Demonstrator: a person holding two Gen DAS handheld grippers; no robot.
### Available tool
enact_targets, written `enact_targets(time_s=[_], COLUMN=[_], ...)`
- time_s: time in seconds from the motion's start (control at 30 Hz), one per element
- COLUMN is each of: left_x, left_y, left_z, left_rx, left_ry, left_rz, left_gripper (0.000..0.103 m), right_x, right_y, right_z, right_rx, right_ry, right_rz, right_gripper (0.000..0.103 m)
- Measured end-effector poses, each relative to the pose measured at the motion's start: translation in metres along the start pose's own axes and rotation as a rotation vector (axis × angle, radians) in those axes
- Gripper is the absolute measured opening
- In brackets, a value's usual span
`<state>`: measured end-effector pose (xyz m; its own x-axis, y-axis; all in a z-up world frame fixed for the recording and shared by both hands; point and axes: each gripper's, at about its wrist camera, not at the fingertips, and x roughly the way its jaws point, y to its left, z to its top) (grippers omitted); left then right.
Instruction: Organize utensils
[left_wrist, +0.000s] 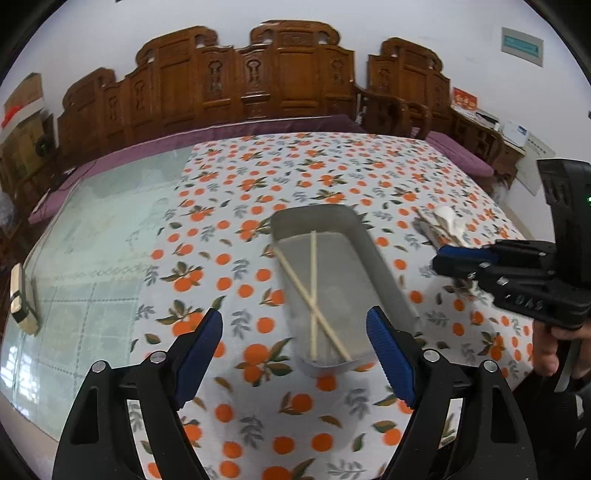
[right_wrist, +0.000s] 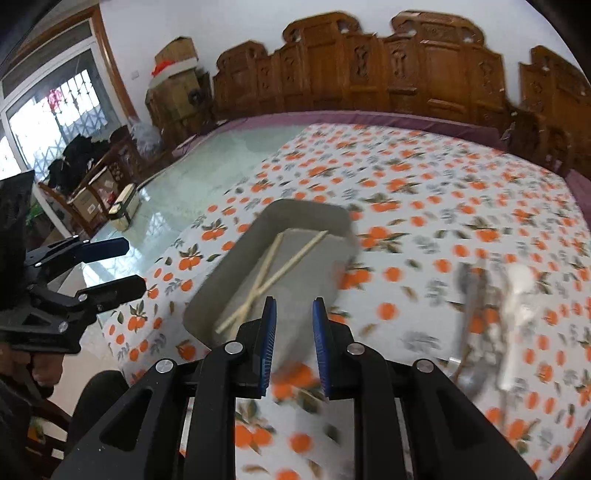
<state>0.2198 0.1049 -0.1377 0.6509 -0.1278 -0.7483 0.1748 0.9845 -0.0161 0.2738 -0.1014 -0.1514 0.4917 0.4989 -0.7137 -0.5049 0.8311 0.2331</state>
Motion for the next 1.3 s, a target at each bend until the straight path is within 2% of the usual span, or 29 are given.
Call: enact_targets(time_s=[0.23,0.4,0.57,0.97,1.13,1.23,1.3], left_x=[0.005,0.018,0.034,0.091,0.117,0.135,0.141], left_y=[-0.04,-0.073,-0.112,-0.19,-0.215,-0.228,-0.232], left_z=[0.008,0.012,0.019,0.029,0.028,0.027,0.027], left_rx=[0.013,0.022,0.044,0.085,0.108,0.113,0.113], left_ry=[-0.009,0.004,0.023,0.091,0.123,0.159,0.168], left_rz=[-0.041,-0.075,-0.104,-0.184,-0.209,-0.231,-0.237], left_gripper=[0.08,0.08,0.08,0.08,0.07,0.056,0.055], right_x=[-0.062,-0.082,-0.082,-0.084,-0.086,-0.087,-0.087], right_y=[-0.06,-0.1,-0.123,-0.156,-0.17,-0.176,-0.18], right_z=[-0.036,-0.065,-0.079,-0.086,-0.089,-0.091,-0.092], right_rx=[-0.015,0.018,0.079,0.138,0.176,0.191,0.202], right_ry=[-0.027,-0.017,-0.016,-0.003,-0.002,0.001,0.002], right_rz=[-0.137,-0.178,-0.178,-0.203,-0.208,-0.211,-0.212], right_gripper=[0.022,0.022,0.022,0.022,0.022,0.022,0.022])
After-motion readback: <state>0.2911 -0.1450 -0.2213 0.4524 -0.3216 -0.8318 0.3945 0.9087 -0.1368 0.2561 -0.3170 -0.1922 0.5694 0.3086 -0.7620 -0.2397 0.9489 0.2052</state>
